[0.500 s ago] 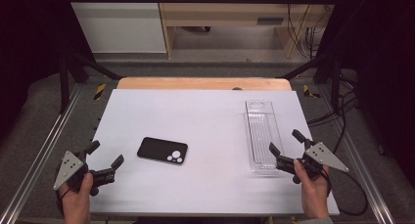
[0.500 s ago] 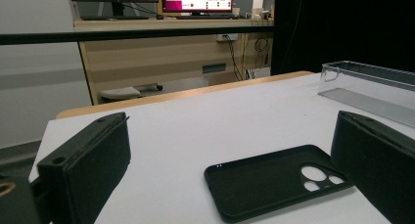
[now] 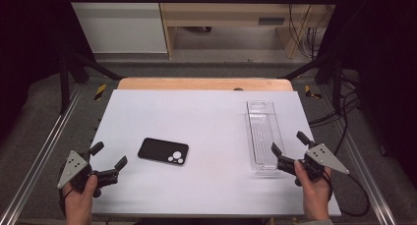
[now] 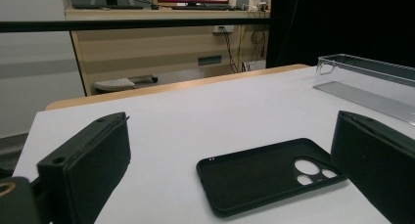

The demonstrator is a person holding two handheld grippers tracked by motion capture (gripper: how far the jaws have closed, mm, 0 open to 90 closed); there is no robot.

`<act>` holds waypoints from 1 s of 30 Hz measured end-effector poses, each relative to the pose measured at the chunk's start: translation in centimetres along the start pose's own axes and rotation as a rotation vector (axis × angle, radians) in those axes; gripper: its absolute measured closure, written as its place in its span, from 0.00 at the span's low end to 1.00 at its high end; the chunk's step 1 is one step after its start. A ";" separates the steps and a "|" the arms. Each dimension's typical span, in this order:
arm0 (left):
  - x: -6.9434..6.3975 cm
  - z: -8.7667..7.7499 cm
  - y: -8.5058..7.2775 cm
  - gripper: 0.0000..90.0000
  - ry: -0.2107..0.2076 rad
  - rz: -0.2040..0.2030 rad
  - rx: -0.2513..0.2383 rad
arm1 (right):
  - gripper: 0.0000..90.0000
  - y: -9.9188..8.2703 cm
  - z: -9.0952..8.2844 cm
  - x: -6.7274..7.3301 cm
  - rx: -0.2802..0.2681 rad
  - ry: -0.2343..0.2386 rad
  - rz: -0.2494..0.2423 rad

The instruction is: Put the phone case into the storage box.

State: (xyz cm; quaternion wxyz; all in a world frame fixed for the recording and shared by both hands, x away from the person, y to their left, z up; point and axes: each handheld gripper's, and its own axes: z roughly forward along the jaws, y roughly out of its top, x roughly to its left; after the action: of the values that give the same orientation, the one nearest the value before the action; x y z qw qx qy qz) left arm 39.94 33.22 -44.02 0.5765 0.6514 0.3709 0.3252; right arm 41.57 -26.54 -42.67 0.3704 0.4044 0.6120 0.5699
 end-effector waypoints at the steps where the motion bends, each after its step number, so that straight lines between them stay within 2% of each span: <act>1: 0.0 0.0 0.0 0.02 0.002 0.003 0.001 | 0.05 0.0 0.0 0.1 0.011 -0.011 -0.004; 11: 0.2 -0.1 -0.2 0.02 0.011 -0.005 0.013 | 0.05 0.5 0.1 1.3 0.010 -0.039 -0.037; 20: 0.1 0.2 -0.1 0.02 0.023 0.002 0.019 | 0.05 0.5 0.3 2.2 0.024 -0.022 -0.067; 30: 0.1 0.3 -0.1 0.02 0.021 0.015 0.025 | 0.04 0.7 0.5 3.1 0.035 -0.038 -0.061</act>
State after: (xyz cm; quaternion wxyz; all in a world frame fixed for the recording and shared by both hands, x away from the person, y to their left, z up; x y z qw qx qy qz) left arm 40.22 33.19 -44.15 0.5617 0.6580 0.3762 0.3317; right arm 40.86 -23.49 -41.98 0.3922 0.4028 0.6267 0.5396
